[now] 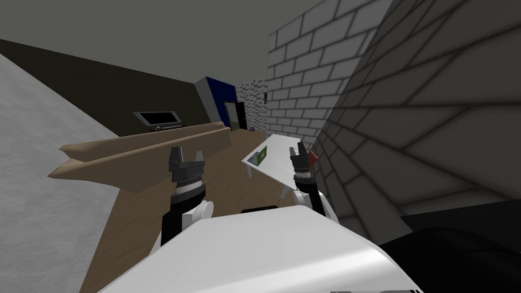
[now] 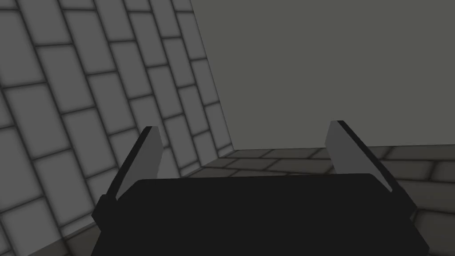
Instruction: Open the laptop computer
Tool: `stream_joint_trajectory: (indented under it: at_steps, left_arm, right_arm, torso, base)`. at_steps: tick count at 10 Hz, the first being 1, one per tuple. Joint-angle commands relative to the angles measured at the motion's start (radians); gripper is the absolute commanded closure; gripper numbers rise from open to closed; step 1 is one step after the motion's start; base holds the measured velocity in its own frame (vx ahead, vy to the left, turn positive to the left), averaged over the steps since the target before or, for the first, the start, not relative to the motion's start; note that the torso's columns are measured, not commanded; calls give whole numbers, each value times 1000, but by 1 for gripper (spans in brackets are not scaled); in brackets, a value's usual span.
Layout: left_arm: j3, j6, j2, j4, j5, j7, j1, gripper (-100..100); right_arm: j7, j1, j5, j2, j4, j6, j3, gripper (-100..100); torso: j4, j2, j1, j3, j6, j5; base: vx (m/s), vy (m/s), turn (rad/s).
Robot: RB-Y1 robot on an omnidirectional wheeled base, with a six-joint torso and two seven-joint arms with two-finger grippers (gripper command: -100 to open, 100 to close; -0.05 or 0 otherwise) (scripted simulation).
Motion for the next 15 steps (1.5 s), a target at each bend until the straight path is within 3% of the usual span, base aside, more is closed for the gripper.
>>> stream_joint_trajectory:
  at_steps: [1, 9, 10, 12, 15]
  left_arm:
    - [0, 0, 0, 0, 0, 0, 0, 0]
    - [0, 0, 0, 0, 0, 0, 0, 0]
    - [0, 0, 0, 0, 0, 0, 0, 0]
    - [0, 0, 0, 0, 0, 0, 0, 0]
    - [0, 0, 0, 0, 0, 0, 0, 0]
  right_arm:
    - [0, 0, 0, 0, 0, 0, 0, 0]
    - [0, 0, 0, 0, 0, 0, 0, 0]
    - [12, -5, 37, -37, 11, 18, 2, -100]
    - [30, -11, 92, -61, 27, 43, 3, -100]
    - [54, -18, 166, -78, 46, 77, 4, -100]
  torso:
    - [41, 40, 0, -82, 0, 0]
    - [617, 618, 0, -1234, 0, 0]
    - [691, 691, 0, -1382, 0, 0]
    - [733, 732, 2, -1472, 0, 1]
    - [738, 737, 0, -1477, 0, 0]
  base:
    - [0, 0, 0]
    - [0, 0, 0]
    - [28, 26, -19]
    - [52, 69, -26]
    - [71, 77, -30]
